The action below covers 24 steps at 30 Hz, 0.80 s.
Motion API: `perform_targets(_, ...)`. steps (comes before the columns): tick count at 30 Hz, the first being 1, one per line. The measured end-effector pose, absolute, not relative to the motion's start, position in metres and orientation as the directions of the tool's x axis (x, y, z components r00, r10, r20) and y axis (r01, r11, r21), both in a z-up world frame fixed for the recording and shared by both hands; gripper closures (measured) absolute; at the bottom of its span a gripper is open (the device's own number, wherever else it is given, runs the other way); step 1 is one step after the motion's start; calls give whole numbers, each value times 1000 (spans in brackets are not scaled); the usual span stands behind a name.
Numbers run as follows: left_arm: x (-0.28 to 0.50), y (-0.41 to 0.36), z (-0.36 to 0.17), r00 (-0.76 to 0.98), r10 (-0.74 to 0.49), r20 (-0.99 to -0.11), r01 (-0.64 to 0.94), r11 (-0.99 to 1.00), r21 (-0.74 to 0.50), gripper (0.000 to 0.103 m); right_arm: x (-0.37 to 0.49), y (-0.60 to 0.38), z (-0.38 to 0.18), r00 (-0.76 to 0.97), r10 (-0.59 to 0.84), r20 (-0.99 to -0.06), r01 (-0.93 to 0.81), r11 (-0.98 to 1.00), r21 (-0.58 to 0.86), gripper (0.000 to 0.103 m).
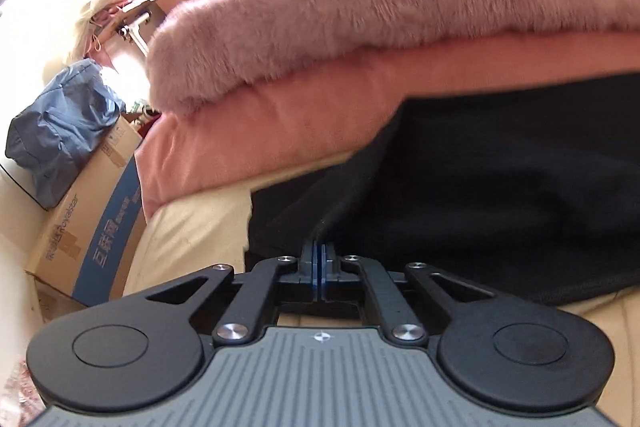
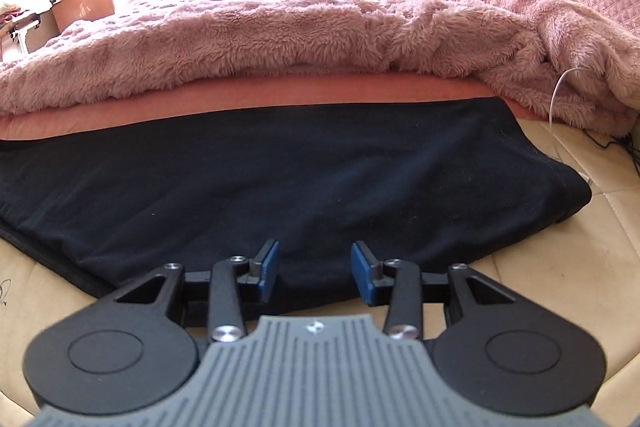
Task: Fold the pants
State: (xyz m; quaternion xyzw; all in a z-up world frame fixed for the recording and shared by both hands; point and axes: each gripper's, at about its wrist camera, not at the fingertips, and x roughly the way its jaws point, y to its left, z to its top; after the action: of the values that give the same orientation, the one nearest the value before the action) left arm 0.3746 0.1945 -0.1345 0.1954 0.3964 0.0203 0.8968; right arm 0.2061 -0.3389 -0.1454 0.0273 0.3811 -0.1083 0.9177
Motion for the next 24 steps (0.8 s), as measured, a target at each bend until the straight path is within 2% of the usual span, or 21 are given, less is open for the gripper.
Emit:
perform_targets(4, 400, 208, -117, 710, 194, -677, 115, 916, 383, 102, 212, -339, -147, 679, -194, -708, 220, 974, -57, 66)
perform_targets(7, 428, 217, -110, 718, 258, -646, 63, 901, 429, 102, 214, -337, -148, 674, -208, -709, 231, 971, -65, 66)
perform_targets(9, 446, 226, -107, 707, 314, -633, -2, 897, 443, 94, 215, -335, -147, 673, -211, -709, 226, 971, -75, 66)
perform_targets(11, 454, 238, -101, 703, 321, -635, -55, 915, 401, 92, 216, -334, -146, 672, -213, -709, 222, 972, -82, 66)
perform_targets(14, 447, 262, -91, 670, 232, -705, -113, 971, 212, 92, 214, -332, -143, 677, -212, -705, 217, 973, -83, 66)
perform_targets(18, 425, 296, -104, 588, 26, -808, -227, 965, -134, 87, 211, -322, -138, 678, -191, -710, 199, 977, -73, 66)
perform_targets(22, 398, 315, -134, 546, -116, -830, -376, 851, -366, 84, 204, -305, -135, 686, -159, -710, 154, 985, -72, 66)
perform_targets(24, 390, 323, -146, 565, -159, -810, -435, 777, -455, 84, 202, -299, -134, 690, -150, -708, 141, 987, -72, 66)
